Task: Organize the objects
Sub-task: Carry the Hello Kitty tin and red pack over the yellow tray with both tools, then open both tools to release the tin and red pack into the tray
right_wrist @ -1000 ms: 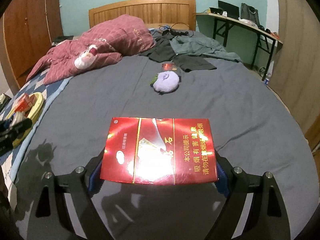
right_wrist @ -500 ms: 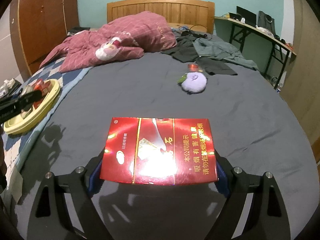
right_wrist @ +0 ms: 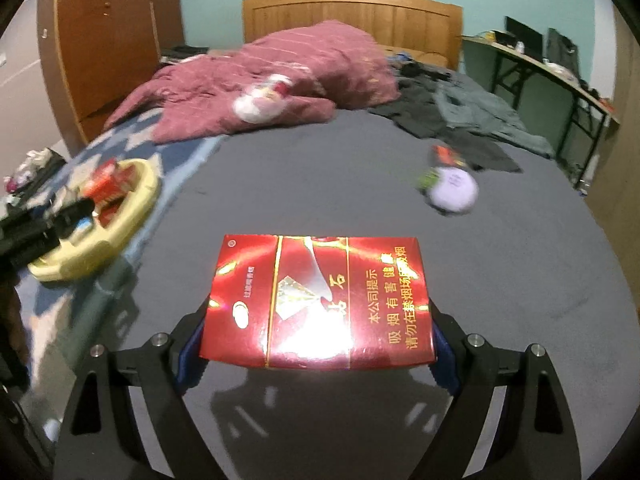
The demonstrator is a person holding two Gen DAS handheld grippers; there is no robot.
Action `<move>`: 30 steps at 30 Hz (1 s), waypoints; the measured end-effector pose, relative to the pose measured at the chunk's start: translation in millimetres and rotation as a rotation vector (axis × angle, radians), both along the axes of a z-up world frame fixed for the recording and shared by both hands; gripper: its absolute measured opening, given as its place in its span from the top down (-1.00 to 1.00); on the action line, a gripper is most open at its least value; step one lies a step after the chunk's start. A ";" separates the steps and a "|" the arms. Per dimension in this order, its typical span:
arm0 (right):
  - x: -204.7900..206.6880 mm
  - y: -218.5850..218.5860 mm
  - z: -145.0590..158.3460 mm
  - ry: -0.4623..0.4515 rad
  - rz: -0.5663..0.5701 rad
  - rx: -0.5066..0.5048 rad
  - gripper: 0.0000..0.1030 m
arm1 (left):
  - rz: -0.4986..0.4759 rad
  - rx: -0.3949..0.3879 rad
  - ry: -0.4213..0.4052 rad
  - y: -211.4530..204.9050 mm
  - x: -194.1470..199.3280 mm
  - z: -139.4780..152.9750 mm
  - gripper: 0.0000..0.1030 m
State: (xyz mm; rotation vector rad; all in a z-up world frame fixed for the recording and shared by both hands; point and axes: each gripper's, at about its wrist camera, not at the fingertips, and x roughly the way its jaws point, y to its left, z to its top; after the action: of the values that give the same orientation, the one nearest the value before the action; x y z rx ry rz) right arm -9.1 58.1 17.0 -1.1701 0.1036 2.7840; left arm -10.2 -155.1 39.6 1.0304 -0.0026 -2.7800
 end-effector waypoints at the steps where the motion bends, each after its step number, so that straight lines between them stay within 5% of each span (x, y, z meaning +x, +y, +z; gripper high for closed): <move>1: -9.0 -12.0 3.9 0.001 0.019 -0.005 -0.70 | 0.019 -0.010 0.004 -8.1 3.5 2.7 0.06; 9: -58.9 -99.2 15.6 0.006 0.153 -0.015 -0.70 | 0.186 0.012 0.017 -79.0 20.7 15.6 0.06; 19: -102.2 -194.4 1.6 -0.020 0.298 -0.034 -0.70 | 0.264 0.028 -0.019 -137.9 19.4 2.4 0.06; 30: -129.7 -234.5 -14.8 -0.053 0.362 -0.031 -0.70 | 0.306 0.068 -0.046 -174.3 4.9 -12.1 0.06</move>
State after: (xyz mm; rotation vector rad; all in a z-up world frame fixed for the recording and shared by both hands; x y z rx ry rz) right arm -138.7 -176.4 2.3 -1.3929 -0.0795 3.0626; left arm -5.4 -329.4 27.5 1.0140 0.2256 -2.4952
